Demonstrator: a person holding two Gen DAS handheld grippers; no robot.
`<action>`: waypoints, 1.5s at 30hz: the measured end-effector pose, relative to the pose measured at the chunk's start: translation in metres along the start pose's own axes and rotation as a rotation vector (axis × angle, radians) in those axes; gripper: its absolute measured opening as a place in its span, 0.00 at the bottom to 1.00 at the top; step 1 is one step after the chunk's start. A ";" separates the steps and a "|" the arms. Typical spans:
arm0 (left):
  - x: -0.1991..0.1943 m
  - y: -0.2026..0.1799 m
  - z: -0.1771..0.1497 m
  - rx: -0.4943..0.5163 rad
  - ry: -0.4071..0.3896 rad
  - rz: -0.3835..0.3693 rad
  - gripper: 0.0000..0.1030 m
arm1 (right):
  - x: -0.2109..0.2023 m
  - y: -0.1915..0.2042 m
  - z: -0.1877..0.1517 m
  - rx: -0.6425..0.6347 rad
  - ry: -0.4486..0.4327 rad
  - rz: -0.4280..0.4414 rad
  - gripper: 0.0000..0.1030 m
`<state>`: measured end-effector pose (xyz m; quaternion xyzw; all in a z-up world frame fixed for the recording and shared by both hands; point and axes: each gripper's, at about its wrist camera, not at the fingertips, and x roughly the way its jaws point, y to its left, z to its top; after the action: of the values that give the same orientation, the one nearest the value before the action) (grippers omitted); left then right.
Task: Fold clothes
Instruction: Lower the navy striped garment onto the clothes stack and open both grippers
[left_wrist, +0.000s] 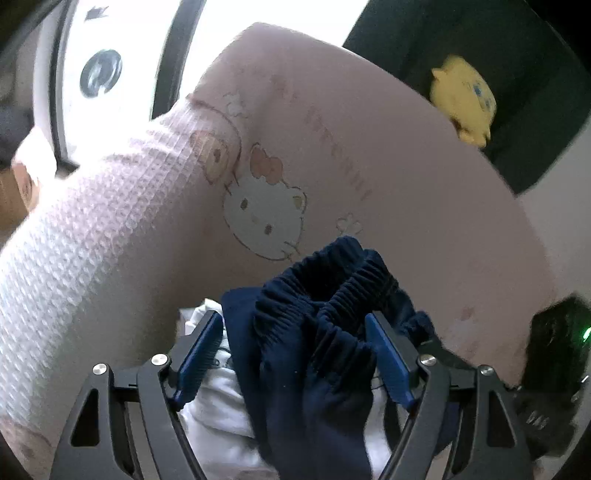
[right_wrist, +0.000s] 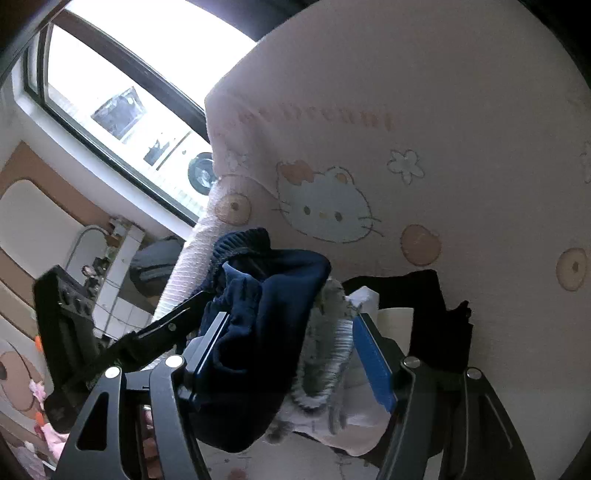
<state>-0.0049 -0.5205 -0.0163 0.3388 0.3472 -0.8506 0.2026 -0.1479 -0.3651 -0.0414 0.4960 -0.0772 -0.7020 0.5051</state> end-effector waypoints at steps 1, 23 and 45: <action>-0.002 -0.001 0.002 -0.010 0.006 -0.011 0.76 | -0.003 0.000 0.002 -0.002 -0.005 0.007 0.65; -0.039 -0.025 0.011 -0.011 -0.118 -0.093 0.80 | -0.037 0.009 0.031 -0.033 -0.072 0.096 0.71; -0.109 -0.030 -0.040 0.005 -0.314 0.104 0.80 | -0.094 0.031 -0.004 -0.116 -0.108 -0.002 0.76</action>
<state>0.0702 -0.4590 0.0544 0.2197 0.2914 -0.8823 0.2974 -0.1255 -0.3045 0.0332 0.4275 -0.0632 -0.7315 0.5275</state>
